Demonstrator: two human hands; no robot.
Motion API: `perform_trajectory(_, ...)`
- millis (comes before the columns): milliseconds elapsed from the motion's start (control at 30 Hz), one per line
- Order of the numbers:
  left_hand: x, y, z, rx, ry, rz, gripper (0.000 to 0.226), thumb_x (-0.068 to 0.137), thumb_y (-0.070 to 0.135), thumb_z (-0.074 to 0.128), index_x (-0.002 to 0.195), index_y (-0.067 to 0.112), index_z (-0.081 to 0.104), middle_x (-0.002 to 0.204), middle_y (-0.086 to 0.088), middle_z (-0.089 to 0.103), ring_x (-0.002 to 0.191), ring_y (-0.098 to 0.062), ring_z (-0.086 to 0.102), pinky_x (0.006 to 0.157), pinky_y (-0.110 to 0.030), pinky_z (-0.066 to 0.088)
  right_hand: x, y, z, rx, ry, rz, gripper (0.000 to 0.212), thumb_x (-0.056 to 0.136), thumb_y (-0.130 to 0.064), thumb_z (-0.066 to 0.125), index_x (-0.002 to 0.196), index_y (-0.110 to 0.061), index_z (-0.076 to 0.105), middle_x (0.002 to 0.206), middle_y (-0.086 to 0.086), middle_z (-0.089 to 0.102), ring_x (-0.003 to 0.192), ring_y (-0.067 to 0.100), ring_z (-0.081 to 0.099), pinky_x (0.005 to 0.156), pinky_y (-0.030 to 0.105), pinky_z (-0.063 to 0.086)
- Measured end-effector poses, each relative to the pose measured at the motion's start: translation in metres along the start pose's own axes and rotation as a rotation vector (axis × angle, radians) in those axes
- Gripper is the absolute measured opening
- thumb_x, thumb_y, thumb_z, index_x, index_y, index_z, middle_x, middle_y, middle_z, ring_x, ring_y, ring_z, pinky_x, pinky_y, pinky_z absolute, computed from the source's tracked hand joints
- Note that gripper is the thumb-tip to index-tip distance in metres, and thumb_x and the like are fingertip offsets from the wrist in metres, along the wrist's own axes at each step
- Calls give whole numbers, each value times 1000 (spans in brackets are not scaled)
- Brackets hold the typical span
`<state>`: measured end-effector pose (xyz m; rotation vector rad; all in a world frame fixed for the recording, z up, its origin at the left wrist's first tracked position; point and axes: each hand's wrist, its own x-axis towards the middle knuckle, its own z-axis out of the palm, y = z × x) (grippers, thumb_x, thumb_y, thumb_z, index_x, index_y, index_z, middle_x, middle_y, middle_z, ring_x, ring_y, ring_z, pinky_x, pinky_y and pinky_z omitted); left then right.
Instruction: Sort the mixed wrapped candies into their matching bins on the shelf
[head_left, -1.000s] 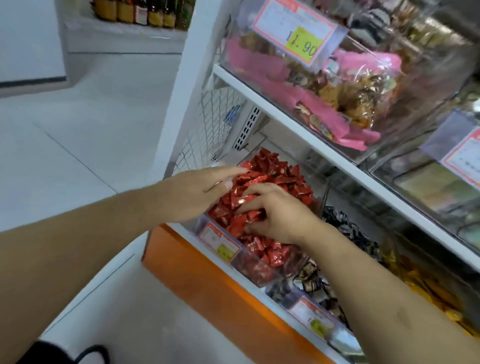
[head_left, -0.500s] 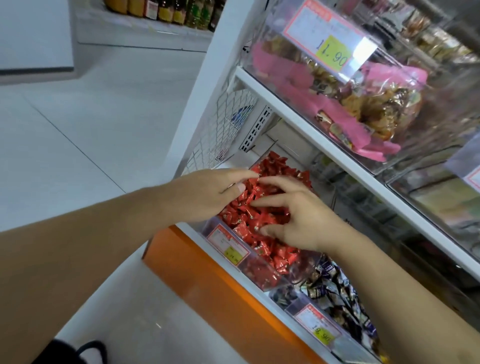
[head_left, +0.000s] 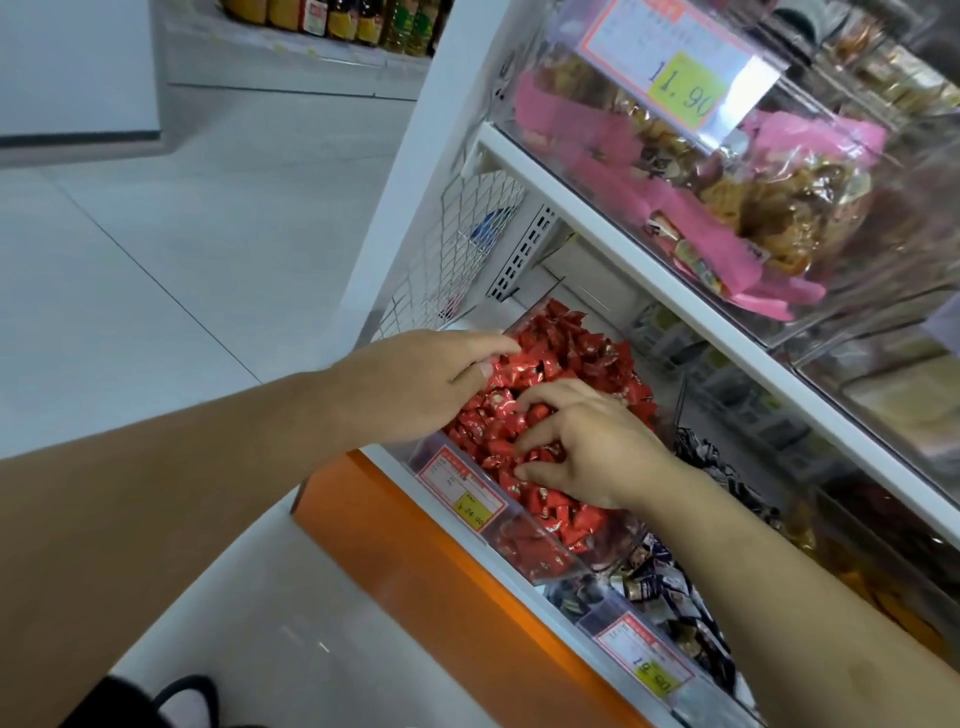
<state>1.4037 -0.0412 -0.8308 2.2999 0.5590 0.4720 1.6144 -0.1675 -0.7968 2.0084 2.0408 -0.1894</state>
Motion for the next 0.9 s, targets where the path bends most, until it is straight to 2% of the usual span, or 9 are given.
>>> perform_trajectory(267,0,-2,0,11,5,-15,39,111,47,33,148,58,35,154,18,49,139,-9,48,113,-43,43,-10,8,-5,22,-2,7,27,86,-60,73,112,-54,73,143,-28,43,139,5,32,117,41,35)
perform_trajectory(500,0,-1,1,4,3,-19,39,111,48,34,147,60,35,153,17,50,137,-10,50,112,-42,44,-16,10,-5,28,31,56,33,83,-63,73,115,-55,71,145,-28,44,140,6,34,118,44,34)
perform_trajectory(567,0,2,0,20,4,-19,38,110,47,34,146,60,37,150,16,54,132,-10,54,107,-42,47,-20,6,-6,51,62,76,34,84,-64,71,117,-55,71,150,-27,42,144,7,30,121,47,30)
perform_trajectory(633,0,5,-1,36,7,-16,38,111,45,35,147,56,40,147,15,57,127,-10,56,102,-36,47,-26,-2,-9,171,100,99,33,86,-62,71,119,-57,69,158,-27,35,151,7,20,127,47,17)
perform_trajectory(733,0,9,0,33,-3,-9,40,111,41,37,149,52,41,146,11,59,126,-11,58,99,-31,45,-43,-16,-13,327,194,118,32,90,-54,71,122,-57,68,160,-32,29,154,-1,9,127,37,3)
perform_trajectory(800,1,14,0,20,0,-23,43,111,40,38,152,50,38,151,9,55,133,-13,54,107,-34,43,-58,-20,-14,365,267,150,32,94,-50,69,126,-53,68,160,-31,30,153,-3,9,126,32,3)
perform_trajectory(900,-4,26,1,55,-6,-8,53,109,43,40,160,44,26,163,10,36,147,-12,39,114,-30,29,-86,-25,-7,367,374,239,42,98,-47,64,139,-46,60,161,-25,31,153,-2,12,124,26,6)
